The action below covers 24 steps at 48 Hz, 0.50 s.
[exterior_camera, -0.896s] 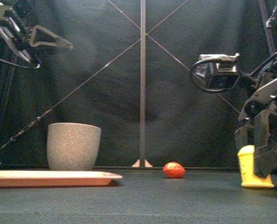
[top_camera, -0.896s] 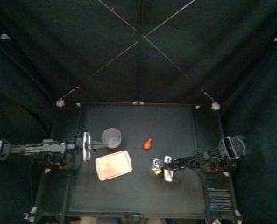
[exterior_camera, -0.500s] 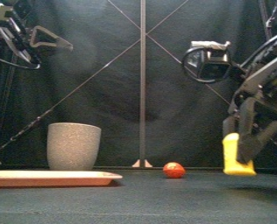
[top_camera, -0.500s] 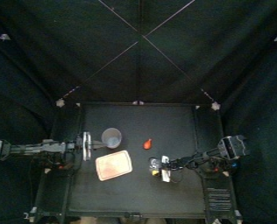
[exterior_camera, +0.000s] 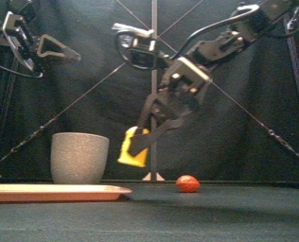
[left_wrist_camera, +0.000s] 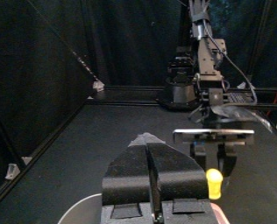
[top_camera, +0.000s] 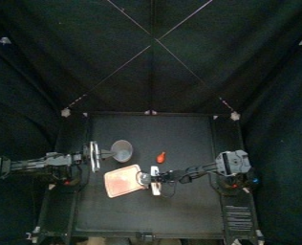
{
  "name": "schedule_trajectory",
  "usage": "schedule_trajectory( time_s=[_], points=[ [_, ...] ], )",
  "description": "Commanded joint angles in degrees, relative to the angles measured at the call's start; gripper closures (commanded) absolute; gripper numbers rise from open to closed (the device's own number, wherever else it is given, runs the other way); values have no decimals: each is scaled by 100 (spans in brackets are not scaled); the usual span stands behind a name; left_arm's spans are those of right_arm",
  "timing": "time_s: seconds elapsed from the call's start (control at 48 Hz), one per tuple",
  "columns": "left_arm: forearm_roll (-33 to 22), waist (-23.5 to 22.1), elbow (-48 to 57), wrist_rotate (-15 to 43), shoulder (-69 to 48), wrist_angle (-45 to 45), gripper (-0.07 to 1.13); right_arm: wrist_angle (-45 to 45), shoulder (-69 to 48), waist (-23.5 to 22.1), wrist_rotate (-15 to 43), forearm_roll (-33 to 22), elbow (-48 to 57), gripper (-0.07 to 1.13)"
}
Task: Pick the yellow can then place it on the pink plate
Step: Place yellow can on the pink plate
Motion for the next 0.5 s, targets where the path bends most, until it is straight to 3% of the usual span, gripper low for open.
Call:
schedule_trajectory(
  time_s=[0.021,0.312,0.5],
  points=[
    [9,35,-132,9,26,-62,104,378,369,-141,26,-79,-958,50],
    [-9,62,-114,9,44,-62,104,1266,1257,-211,-44,-123,-2487,48],
    [9,114,-97,9,62,-62,104,1389,1635,-220,-26,-70,-2953,39]
  ],
)
